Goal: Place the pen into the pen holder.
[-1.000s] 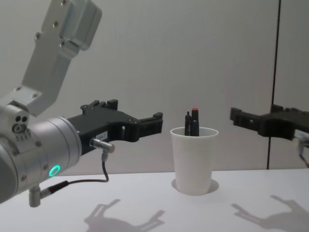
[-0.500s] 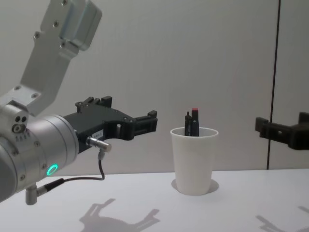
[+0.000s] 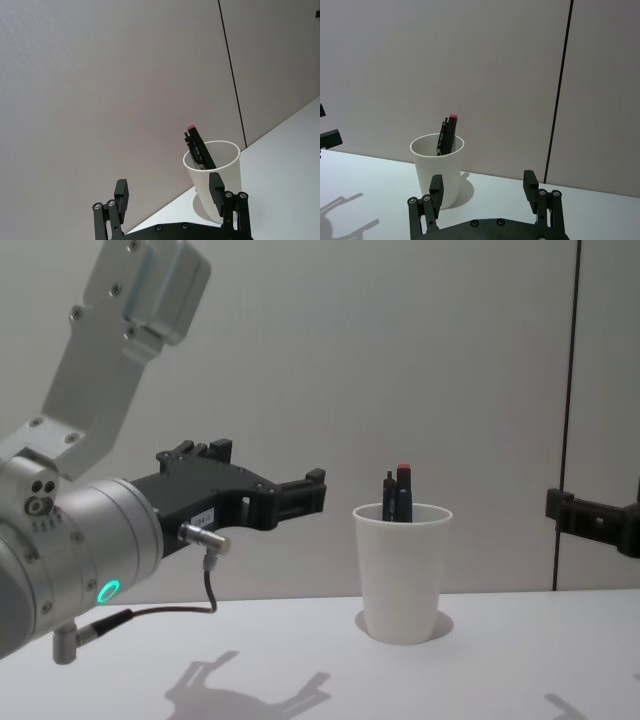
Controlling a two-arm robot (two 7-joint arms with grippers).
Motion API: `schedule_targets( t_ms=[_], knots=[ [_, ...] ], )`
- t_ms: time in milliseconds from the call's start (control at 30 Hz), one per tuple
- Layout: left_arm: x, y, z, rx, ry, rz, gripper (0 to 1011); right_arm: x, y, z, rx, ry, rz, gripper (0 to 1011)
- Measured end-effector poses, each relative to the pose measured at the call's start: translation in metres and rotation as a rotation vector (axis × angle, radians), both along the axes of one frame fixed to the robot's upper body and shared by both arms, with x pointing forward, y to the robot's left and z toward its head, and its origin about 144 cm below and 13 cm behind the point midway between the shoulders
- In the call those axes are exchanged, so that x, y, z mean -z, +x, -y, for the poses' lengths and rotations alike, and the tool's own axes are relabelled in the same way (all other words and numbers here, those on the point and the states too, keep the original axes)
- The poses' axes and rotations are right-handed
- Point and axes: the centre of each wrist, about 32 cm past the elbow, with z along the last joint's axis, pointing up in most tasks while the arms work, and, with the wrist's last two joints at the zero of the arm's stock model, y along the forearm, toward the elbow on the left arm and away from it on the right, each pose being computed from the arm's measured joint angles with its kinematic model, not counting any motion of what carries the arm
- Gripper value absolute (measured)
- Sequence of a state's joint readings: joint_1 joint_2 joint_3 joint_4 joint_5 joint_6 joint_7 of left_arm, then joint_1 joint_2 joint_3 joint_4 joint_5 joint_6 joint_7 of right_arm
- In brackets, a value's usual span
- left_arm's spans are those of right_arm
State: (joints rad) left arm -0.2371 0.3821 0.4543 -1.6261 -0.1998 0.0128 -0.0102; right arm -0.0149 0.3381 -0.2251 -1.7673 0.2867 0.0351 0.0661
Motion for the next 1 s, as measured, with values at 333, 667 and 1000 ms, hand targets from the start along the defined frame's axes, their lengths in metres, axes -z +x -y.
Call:
schedule_targets(
  t_ms=[333,667,1000],
  knots=[
    [0.0000,0.0000,0.0000,0.000,0.000,-0.001,1001,0.0000,0.0000,-0.0002,0.000,0.001,0.000,1001],
    [0.0000,0.0000,0.0000,0.000,0.000,-0.001,1001,0.0001,0.0000,-0.0004,-0.001,0.001,0.000,1001],
    [0.0000,0.0000,0.0000,0.001,0.000,-0.001,1001,0.0002,0.0000,-0.0004,-0.001,0.001,0.000,1002]
  ],
)
